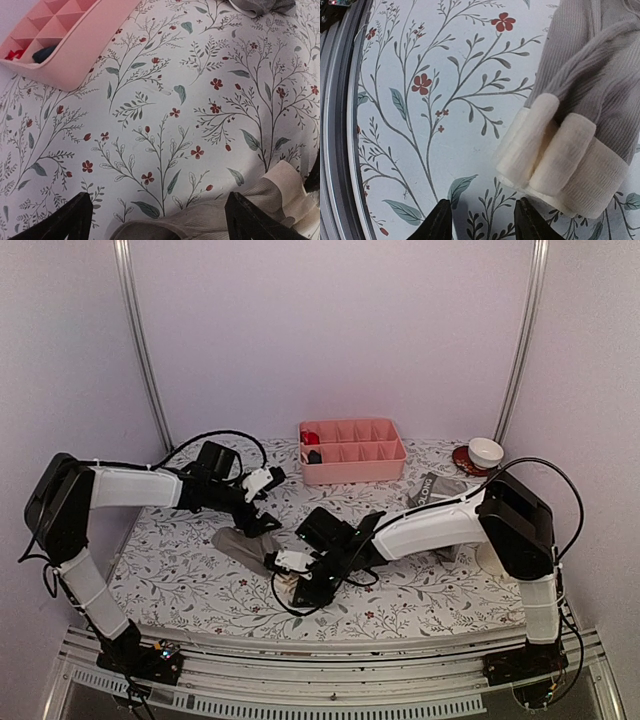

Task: Roll the underwear
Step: Fold the underwear at the center of the board.

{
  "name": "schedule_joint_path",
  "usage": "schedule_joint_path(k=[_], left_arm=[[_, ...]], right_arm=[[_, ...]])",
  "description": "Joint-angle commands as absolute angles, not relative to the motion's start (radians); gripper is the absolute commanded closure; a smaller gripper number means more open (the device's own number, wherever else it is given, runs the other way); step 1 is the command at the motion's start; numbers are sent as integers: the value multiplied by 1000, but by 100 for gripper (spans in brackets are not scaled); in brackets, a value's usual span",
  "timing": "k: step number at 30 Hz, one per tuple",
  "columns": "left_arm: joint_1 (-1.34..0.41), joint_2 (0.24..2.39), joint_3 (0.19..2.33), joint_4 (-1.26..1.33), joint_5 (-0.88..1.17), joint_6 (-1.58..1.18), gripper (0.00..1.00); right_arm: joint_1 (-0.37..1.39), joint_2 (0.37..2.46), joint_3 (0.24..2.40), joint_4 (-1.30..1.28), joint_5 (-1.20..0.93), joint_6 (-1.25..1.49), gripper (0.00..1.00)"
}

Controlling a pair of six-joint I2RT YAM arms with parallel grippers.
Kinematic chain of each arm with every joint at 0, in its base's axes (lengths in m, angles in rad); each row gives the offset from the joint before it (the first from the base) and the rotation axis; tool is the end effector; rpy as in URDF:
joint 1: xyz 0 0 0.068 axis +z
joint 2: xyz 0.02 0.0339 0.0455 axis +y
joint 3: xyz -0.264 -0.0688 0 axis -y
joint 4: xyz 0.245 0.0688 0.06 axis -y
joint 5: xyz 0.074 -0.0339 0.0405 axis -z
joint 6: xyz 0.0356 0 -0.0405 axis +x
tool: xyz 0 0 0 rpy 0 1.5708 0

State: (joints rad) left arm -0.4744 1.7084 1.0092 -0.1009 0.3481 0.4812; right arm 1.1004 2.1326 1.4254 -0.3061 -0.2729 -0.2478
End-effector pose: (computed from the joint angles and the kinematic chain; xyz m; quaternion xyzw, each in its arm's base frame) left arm 0.3122 -0.1740 0.1861 0.4775 0.7805 -0.1592 0.3707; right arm 0.1923 0.3994 0.1315 -0.6238 0.7208 0.2318 0.1941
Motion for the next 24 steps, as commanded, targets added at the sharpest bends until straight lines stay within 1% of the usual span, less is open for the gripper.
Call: schedule_joint_path(k=[1, 4, 7, 11, 12, 13, 16, 21, 24], left_arm=[[-544, 1722, 1015, -126, 275, 493, 8], [-559, 1725, 983, -117, 214, 502, 20], [-559, 1742, 958, -98, 156, 502, 28], [-560, 1766, 939, -103, 154, 481, 39], [-560, 1766, 934, -106, 165, 470, 40], [-559, 1761, 926, -109, 179, 462, 40], [-560, 1736, 893, -101, 203, 430, 40], [-560, 1689, 826, -54, 174, 397, 33], [-559, 1660, 800, -43, 187, 380, 28]], right_arm=[[1116, 2077, 1395, -322, -246, -268, 62], [1117, 2015, 1354, -299, -250, -269, 69], [1118, 1954, 1323, -257, -259, -271, 75], [1118, 1919, 1317, -180, -227, -235, 90], [1118, 1917, 1311, -153, -207, -225, 93], [1117, 1916, 1306, -127, -179, -202, 95], [1117, 1924, 1299, -78, -149, -143, 96], [1118, 1970, 1318, -45, -182, -59, 96], [1122, 2000, 1348, -57, -208, -55, 96]])
